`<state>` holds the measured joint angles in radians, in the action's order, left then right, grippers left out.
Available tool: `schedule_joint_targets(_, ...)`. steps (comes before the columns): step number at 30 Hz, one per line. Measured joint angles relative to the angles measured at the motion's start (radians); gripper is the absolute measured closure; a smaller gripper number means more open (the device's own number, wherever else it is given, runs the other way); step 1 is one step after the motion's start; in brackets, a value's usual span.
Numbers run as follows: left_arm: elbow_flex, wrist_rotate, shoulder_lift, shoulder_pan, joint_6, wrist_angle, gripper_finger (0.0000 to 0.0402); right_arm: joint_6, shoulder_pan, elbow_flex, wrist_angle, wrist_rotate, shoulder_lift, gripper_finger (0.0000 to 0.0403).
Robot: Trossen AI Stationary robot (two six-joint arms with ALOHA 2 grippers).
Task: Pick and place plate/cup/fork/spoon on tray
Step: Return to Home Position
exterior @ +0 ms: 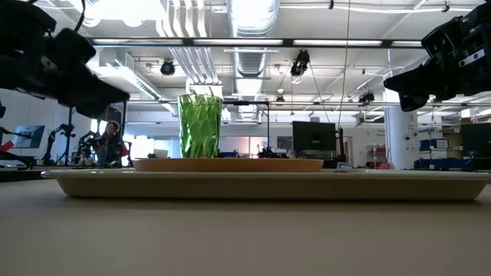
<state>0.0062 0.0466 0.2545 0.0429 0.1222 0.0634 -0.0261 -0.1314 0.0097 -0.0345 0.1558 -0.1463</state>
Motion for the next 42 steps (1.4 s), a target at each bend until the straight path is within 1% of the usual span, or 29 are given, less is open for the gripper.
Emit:
schedule_joint_targets(2,-0.002,-0.051,-0.024,0.000,-0.024,0.077,0.0402,0.000,0.000,0.000,0.000,0.000,0.000,0.0394)
schedule_joint_targets(4,-0.002,-0.082,-0.057,-0.001,-0.073,0.105,0.0402,0.000,0.000,0.000,0.000,0.000,0.000,0.0394)
schedule_joint_targets(7,-0.002,-0.083,-0.116,0.002,-0.102,0.064,0.0402,0.000,0.000,0.000,0.000,0.000,0.000,0.0394)
schedule_joint_targets(9,-0.002,-0.083,-0.158,0.002,-0.093,-0.035,0.0402,0.000,0.000,0.000,0.000,0.000,0.000,0.0394)
schedule_joint_targets(11,-0.002,-0.080,-0.197,0.002,-0.081,-0.042,0.0402,0.000,0.000,0.000,0.000,0.000,0.000,0.0394)
schedule_joint_targets(15,-0.002,-0.071,-0.252,0.002,-0.125,-0.047,0.0402,0.000,0.000,0.000,0.000,0.000,0.000,0.0394)
schedule_joint_targets(18,-0.002,-0.063,-0.253,0.002,-0.132,-0.051,0.0402,0.000,0.000,0.000,-0.001,0.001,-0.001,0.0394)
schedule_joint_targets(25,-0.002,-0.059,-0.209,0.002,-0.132,-0.055,0.0402,0.000,0.000,0.000,0.000,0.000,-0.001,0.0394)
schedule_joint_targets(31,-0.002,-0.058,-0.209,0.002,-0.132,-0.035,0.0402,0.000,0.000,0.000,0.000,0.000,-0.001,0.0394)
schedule_joint_targets(34,-0.002,-0.057,-0.210,0.002,-0.131,0.007,0.0402,0.000,0.000,0.000,0.000,0.000,-0.001,0.0394)
schedule_joint_targets(42,-0.002,-0.057,-0.209,0.002,-0.130,0.015,0.0402,0.000,0.000,0.000,0.000,0.000,-0.001,0.0394)
